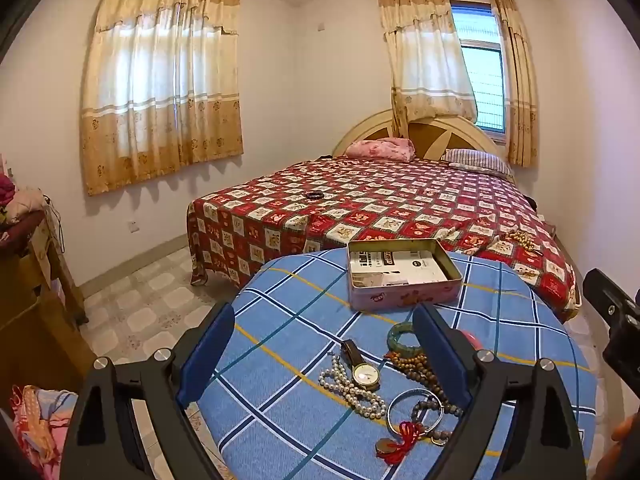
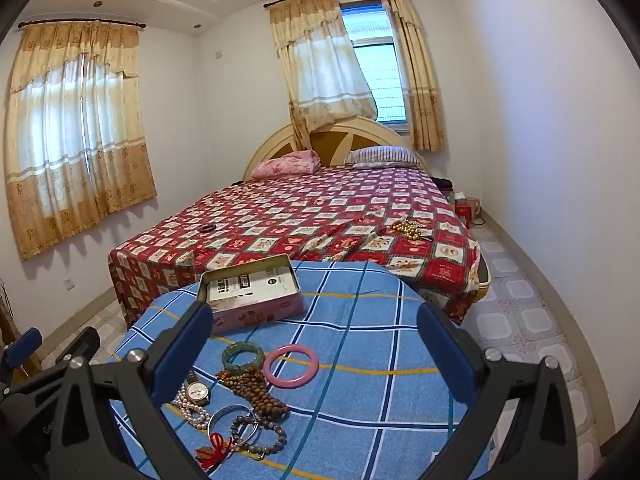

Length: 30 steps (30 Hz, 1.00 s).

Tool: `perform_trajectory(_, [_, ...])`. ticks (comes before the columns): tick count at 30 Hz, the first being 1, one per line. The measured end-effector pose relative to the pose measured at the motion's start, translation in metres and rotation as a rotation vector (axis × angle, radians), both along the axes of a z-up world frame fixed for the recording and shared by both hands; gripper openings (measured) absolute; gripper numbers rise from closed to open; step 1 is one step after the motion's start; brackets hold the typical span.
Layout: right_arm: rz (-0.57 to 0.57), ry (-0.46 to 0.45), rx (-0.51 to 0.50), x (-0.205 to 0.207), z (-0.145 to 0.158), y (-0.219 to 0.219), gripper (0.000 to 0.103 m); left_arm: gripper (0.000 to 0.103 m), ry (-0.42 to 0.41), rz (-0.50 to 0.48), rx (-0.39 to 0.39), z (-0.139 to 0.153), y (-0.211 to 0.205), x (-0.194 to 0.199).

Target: Organize jewelry

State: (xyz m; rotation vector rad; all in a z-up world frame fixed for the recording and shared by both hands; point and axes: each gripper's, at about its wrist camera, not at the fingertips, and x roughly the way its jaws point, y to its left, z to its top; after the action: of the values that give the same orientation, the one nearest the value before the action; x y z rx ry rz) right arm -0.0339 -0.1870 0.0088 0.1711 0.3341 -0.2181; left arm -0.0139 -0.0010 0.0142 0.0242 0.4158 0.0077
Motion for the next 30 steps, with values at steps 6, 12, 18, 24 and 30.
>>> perform_trajectory(6, [-0.001,0.0,0.001,0.0001,-0.0001,0.0002,0.103,0.091,0.001,0.001,0.0,-0.0002,-0.0006,-0.0001])
perform_trajectory(12, [0.001,0.0,-0.001,0.0003,0.0004,0.0001,0.103,0.091,0.001,0.001,0.0,0.0005,-0.0011,-0.0001])
perform_trajectory(18, [-0.001,-0.001,0.0,-0.0003,0.0008,0.001,0.103,0.091,0.002,0.0,0.0,0.0001,-0.0012,-0.0003])
perform_trajectory(24, [0.001,0.002,0.0,0.0019,0.0058,0.004,0.103,0.091,0.002,0.002,0.0,-0.0001,-0.0014,-0.0002])
perform_trajectory(30, [0.002,0.004,0.003,-0.0011,0.0022,-0.0011,0.103,0.091,0.008,0.002,-0.002,-0.002,-0.0004,0.0006])
